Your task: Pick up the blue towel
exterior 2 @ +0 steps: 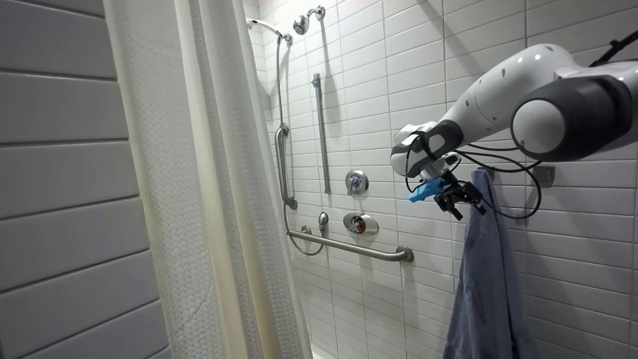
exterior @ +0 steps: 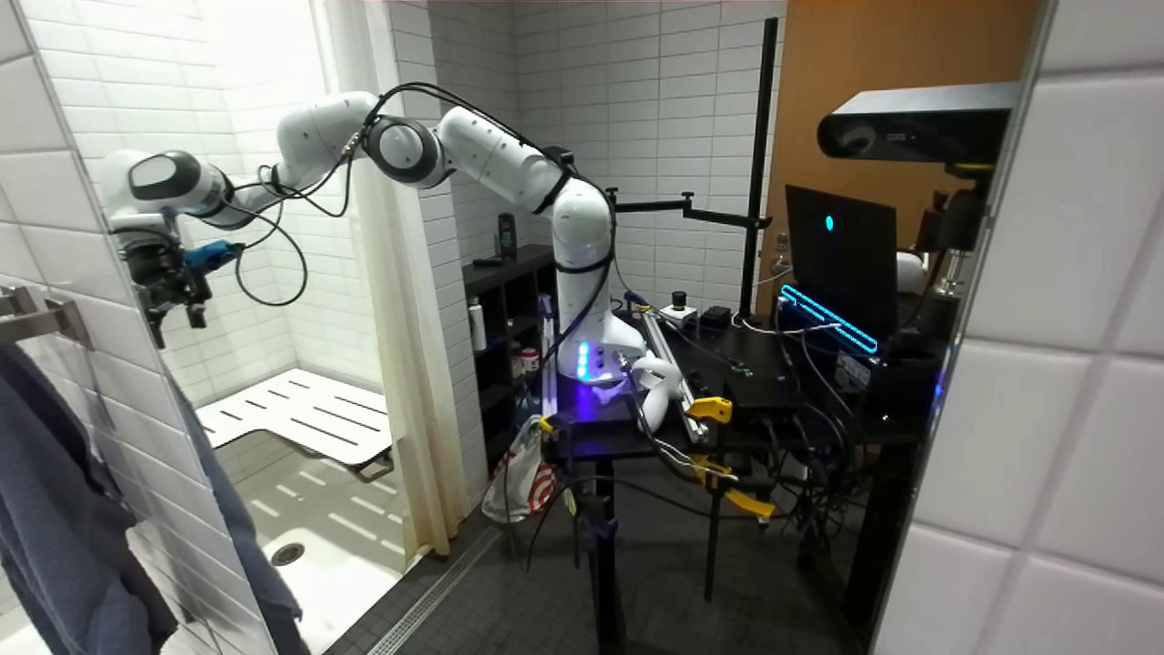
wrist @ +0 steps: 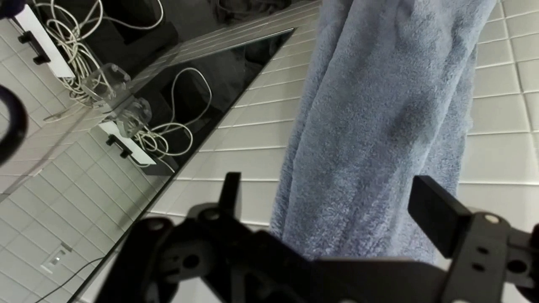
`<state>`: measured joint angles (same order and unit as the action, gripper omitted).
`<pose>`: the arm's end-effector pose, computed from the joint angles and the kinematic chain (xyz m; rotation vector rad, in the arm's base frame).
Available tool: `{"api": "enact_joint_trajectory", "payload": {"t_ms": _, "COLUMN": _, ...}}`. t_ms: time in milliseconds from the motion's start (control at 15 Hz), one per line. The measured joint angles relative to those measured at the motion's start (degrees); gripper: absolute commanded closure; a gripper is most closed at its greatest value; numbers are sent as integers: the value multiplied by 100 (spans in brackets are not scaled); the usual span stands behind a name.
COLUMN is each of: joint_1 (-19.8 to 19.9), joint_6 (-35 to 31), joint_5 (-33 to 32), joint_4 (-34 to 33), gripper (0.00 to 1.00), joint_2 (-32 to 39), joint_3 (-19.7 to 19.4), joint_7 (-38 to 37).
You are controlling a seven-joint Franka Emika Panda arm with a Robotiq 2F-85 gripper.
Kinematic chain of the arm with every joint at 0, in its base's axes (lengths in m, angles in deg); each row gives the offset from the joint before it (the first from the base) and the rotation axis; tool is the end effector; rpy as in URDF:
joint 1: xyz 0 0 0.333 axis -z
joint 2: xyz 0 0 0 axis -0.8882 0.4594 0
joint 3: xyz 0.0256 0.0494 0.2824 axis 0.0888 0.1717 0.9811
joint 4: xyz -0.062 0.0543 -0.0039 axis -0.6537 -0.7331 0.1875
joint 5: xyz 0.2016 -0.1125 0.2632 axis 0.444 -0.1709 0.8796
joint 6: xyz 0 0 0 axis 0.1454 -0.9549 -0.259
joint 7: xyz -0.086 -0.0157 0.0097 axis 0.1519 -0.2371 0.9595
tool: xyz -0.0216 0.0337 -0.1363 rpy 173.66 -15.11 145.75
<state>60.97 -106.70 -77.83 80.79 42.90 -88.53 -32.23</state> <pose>0.6681 -0.1303 0.2894 1.9136 -1.6467 0.1189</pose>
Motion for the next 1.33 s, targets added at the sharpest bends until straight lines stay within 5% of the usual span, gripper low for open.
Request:
{"api": "enact_joint_trajectory", "payload": {"t_ms": 867, "joint_1": 705, "joint_6": 1520, "joint_5": 1934, "joint_4": -1181, "gripper": 0, "joint_2": 143, "joint_3": 860, "joint_7": 995}}
{"api": "enact_joint_trajectory", "payload": {"t_ms": 1333, "joint_1": 608, "joint_6": 83, "joint_5": 1217, "joint_4": -1415, "gripper": 0, "joint_2": 261, "joint_3": 528, "joint_7": 570}}
